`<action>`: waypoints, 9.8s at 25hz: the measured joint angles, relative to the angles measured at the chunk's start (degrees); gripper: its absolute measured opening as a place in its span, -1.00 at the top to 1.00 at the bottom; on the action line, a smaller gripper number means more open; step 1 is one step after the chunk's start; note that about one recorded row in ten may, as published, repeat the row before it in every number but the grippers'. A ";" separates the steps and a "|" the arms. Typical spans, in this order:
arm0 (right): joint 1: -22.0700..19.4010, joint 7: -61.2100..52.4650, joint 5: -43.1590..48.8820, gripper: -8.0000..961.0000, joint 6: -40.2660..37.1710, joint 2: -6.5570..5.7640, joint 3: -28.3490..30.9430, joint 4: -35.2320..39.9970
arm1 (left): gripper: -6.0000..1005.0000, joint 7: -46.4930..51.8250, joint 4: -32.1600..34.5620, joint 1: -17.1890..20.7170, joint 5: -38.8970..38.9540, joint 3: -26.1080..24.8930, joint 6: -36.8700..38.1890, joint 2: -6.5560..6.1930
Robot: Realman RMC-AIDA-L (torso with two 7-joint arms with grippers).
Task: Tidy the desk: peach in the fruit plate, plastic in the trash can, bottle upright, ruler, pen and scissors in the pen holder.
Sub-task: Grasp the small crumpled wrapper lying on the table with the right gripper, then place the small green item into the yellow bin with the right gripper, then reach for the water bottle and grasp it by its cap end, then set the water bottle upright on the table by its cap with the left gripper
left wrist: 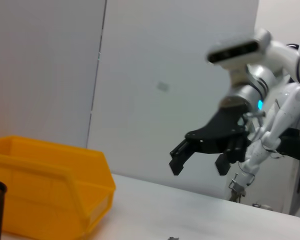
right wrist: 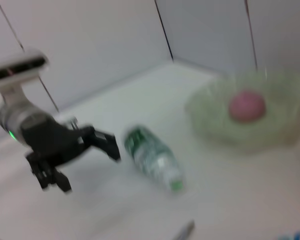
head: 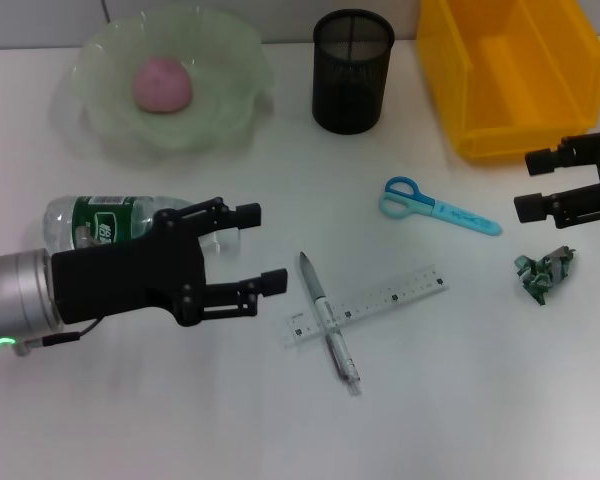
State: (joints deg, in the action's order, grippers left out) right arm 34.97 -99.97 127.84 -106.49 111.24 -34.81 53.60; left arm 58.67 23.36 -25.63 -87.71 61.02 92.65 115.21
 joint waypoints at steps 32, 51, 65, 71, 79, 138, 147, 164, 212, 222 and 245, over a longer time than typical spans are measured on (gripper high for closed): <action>4.63 -5.30 30.54 -0.52 14.85 7.55 -24.38 7.10 | -0.66 -0.66 -0.02 -0.89 -1.41 -0.05 -2.62 1.16; 3.60 -4.88 31.50 -0.25 19.12 7.68 -25.98 5.37 | -0.66 -0.05 0.24 -1.01 -1.40 -0.43 -2.47 1.19; 5.39 -4.72 23.98 0.43 10.19 5.71 -14.26 9.58 | -0.66 -0.04 0.38 -1.39 -1.40 -0.47 -2.58 1.25; 4.03 -8.80 9.59 0.52 10.87 4.10 -4.11 17.06 | -0.66 -0.04 0.36 -1.45 -1.40 -0.47 -2.57 1.22; 3.62 -11.36 5.12 0.65 31.80 6.20 -4.46 13.77 | -0.66 -0.04 0.36 -1.54 -1.41 -0.55 -2.57 1.15; -10.17 37.93 -18.82 -0.54 14.02 4.53 -10.91 -22.40 | -0.66 18.44 14.68 -6.15 -12.38 -0.62 -5.29 -2.55; -10.65 38.35 -18.73 -0.54 14.04 4.57 -10.85 -22.46 | -0.66 37.84 29.68 -18.27 -41.87 -0.57 -4.94 0.73; -11.51 37.98 -19.06 -0.54 13.51 4.79 -10.66 -22.32 | -0.66 48.57 27.00 -26.58 -63.23 12.77 -13.89 3.78; -11.68 37.30 -19.13 -0.54 10.69 4.78 -9.31 -21.97 | 0.10 42.54 34.39 -23.41 -56.60 1.39 -5.30 3.08; -11.49 37.30 -19.12 -0.54 10.16 4.77 -9.31 -21.96 | 0.10 41.05 39.66 -20.70 -51.99 -7.94 -1.35 2.80; -11.09 37.30 -19.12 -0.54 9.81 5.04 -9.32 -21.96 | 0.10 42.39 37.31 -15.11 -47.19 -28.34 -2.11 -1.16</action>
State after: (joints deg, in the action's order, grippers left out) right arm 23.88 -62.66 108.72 -96.67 116.28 -44.13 31.64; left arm 101.06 60.68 -40.74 -134.91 32.68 90.54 114.05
